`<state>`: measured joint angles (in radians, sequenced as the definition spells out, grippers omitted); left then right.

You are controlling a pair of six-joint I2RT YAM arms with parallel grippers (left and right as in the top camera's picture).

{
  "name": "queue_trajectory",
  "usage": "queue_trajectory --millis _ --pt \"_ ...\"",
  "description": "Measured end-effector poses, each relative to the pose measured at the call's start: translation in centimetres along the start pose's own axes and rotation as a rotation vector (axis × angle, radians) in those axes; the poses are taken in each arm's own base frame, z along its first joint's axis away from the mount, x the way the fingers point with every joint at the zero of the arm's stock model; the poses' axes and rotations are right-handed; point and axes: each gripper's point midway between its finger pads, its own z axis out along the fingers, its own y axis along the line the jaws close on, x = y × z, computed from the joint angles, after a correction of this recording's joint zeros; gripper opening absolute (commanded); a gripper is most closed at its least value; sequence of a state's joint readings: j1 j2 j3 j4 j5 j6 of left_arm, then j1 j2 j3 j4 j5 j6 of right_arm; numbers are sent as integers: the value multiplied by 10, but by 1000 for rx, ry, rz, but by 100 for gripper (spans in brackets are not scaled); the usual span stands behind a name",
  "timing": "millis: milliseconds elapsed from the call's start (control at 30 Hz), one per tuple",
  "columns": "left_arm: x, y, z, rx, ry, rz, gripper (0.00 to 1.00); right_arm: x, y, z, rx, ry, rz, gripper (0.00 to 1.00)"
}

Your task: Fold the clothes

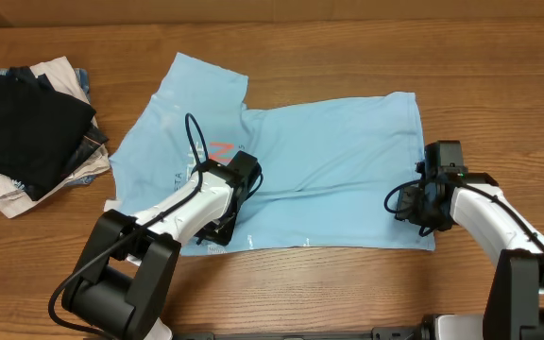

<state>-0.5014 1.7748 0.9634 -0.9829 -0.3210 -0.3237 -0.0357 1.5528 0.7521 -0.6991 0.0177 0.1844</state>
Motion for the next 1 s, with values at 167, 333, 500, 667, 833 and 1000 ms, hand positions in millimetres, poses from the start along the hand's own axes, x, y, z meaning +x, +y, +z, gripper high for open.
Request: queue_trajectory --millis 167,333,500,667,833,1000 --pt "3 -3 0 17 15 3 63 5 -9 1 50 -20 46 54" --pt "3 -3 0 18 15 2 66 9 -18 1 89 -19 125 55" --pt "3 -2 0 15 12 2 68 12 -29 0 101 -3 226 55" --pt "2 -1 0 11 8 2 69 16 -44 -1 104 22 327 55" --pt "3 -3 -1 22 14 2 69 19 -57 -1 93 39 412 55" --pt "5 -11 -4 66 38 5 70 21 -66 -2 82 52 477 55"
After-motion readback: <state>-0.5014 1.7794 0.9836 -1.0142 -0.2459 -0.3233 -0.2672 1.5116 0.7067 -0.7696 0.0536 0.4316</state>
